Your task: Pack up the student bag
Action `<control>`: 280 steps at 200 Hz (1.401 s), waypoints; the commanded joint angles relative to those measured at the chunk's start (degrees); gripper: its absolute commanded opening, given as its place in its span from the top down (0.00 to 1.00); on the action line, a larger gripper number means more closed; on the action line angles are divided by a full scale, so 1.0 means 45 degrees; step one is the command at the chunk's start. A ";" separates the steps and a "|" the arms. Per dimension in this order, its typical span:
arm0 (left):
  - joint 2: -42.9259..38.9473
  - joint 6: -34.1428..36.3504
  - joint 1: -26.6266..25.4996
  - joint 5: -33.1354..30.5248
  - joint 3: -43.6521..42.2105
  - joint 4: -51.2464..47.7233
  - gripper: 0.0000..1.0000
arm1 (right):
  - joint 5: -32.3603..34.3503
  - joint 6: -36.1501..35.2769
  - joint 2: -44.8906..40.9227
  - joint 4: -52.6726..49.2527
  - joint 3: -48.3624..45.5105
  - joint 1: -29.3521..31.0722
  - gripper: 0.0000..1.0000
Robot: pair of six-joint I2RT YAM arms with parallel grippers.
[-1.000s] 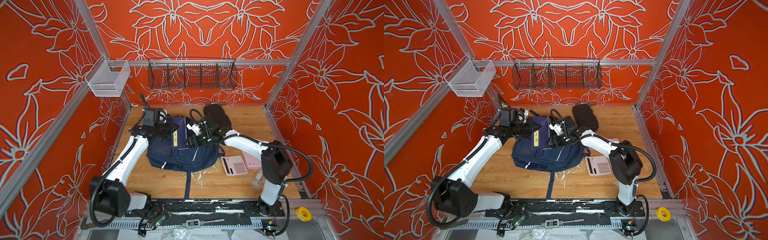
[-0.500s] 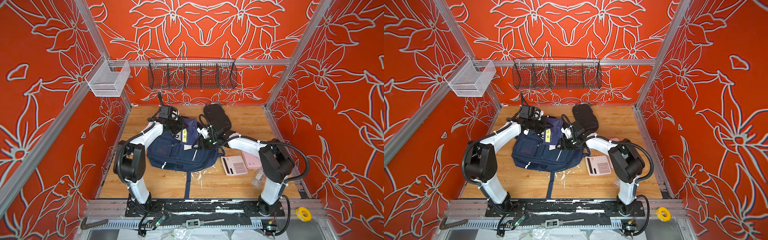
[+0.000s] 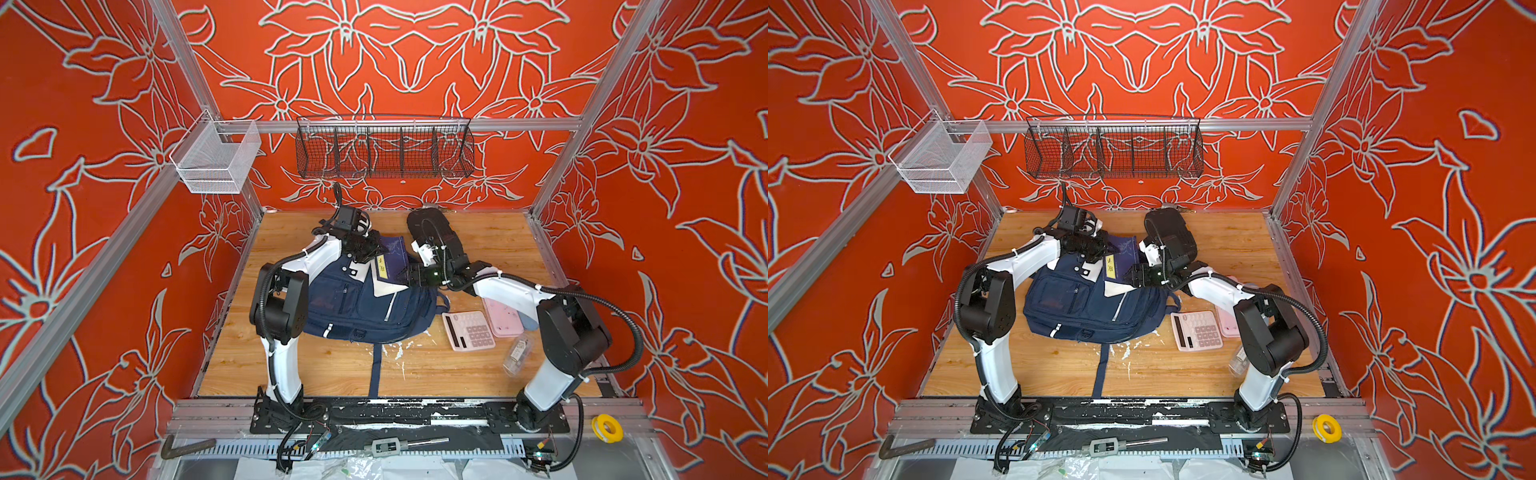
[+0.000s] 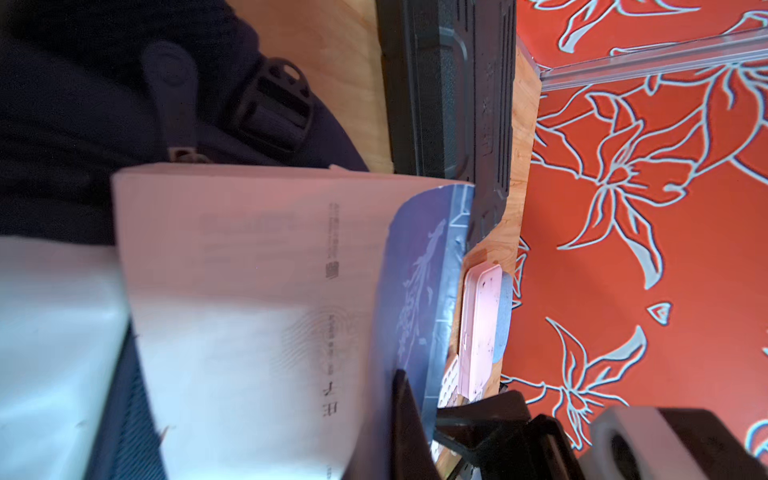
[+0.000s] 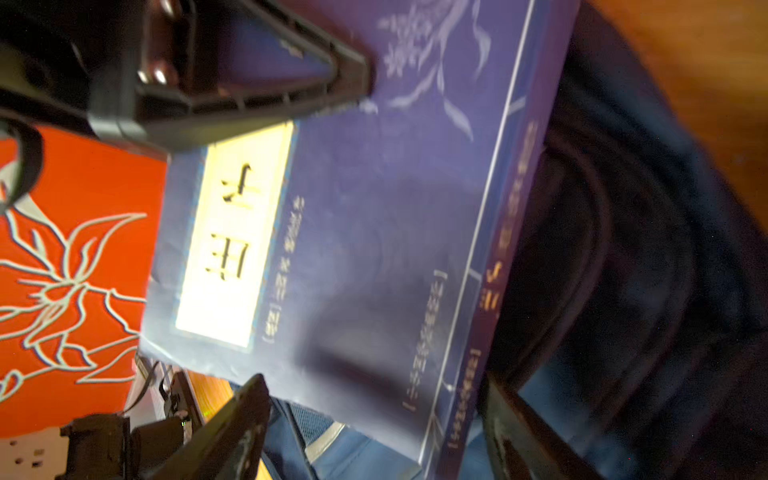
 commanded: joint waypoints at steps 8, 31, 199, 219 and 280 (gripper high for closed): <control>0.0278 -0.0121 -0.0071 0.0039 0.0427 -0.0395 1.00 | -0.0797 0.1607 0.0912 0.1601 0.0067 -0.0439 0.24; 0.0198 -0.0154 -0.0073 0.0009 0.0396 -0.0310 1.00 | -0.1628 0.1528 0.2076 0.0705 0.1261 -0.0459 0.36; -0.4287 0.7309 0.0103 -0.3997 0.0462 -0.2247 0.20 | -0.2173 -0.4850 -0.0263 -0.5595 0.4024 -0.0870 1.00; -0.5078 0.9806 0.0103 -0.3548 0.0223 -0.1988 0.19 | -0.1719 -0.7394 -0.0672 -0.8294 0.5223 -0.0918 1.00; -0.5825 1.4856 -0.0236 0.0423 -0.0655 -0.0935 0.15 | -0.1278 -1.1061 -0.2383 -1.1473 0.6588 -0.0937 1.00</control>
